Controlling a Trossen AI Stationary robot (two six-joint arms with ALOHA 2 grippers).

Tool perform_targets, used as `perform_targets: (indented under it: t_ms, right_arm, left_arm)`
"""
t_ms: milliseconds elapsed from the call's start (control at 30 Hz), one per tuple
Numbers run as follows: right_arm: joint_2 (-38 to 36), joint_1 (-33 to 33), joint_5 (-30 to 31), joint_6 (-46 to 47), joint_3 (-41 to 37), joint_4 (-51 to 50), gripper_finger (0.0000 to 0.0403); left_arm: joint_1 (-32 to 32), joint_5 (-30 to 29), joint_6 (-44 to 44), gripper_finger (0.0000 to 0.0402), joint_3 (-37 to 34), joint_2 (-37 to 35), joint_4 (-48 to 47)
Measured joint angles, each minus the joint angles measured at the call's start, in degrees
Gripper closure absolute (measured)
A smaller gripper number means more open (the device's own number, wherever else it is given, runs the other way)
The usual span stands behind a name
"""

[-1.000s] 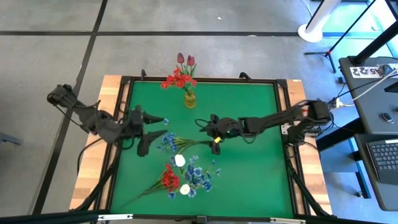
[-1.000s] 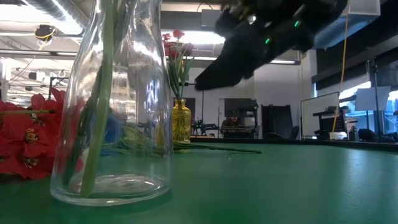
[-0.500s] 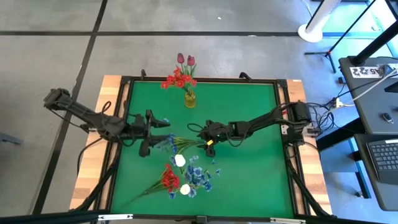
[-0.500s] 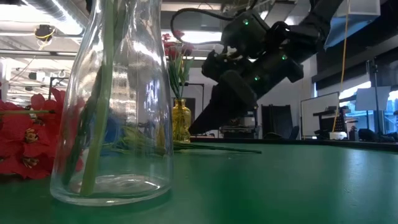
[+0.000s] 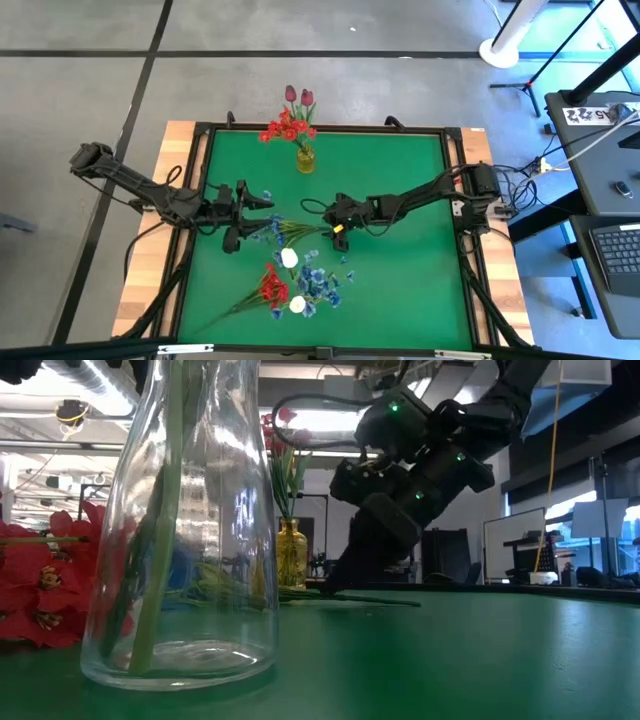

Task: Sort flowers into vase by color
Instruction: Put the blue flowers into the transparent vase

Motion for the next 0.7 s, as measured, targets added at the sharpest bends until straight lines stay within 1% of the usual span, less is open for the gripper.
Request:
perform_targets:
  t_ms: [200,300,433,667,700]
  right_arm:
    - [1.02,0.09,0.17,1.30,0.08,-1.03,0.0146]
    - [1.75,0.11,0.60,1.42,0.23,-1.28,0.0168]
    - [2.30,0.09,0.85,1.49,0.31,-2.40,0.0228]
    - [2.40,-0.15,0.65,2.25,0.30,-5.43,0.0371]
    - [2.42,-0.40,0.45,3.06,0.31,-5.89,0.0384]
  left_arm:
    - [0.00,-0.43,-1.11,0.0167,0.00,0.14,0.91]
    - [-0.04,-0.27,-1.27,0.0167,0.00,0.29,1.03]
    - [-0.04,0.02,-1.29,0.0167,0.00,0.28,1.09]
    - [-0.04,0.07,-1.29,0.0167,0.00,0.28,1.14]
    - [-0.04,0.07,-1.29,0.0167,0.00,0.28,1.14]
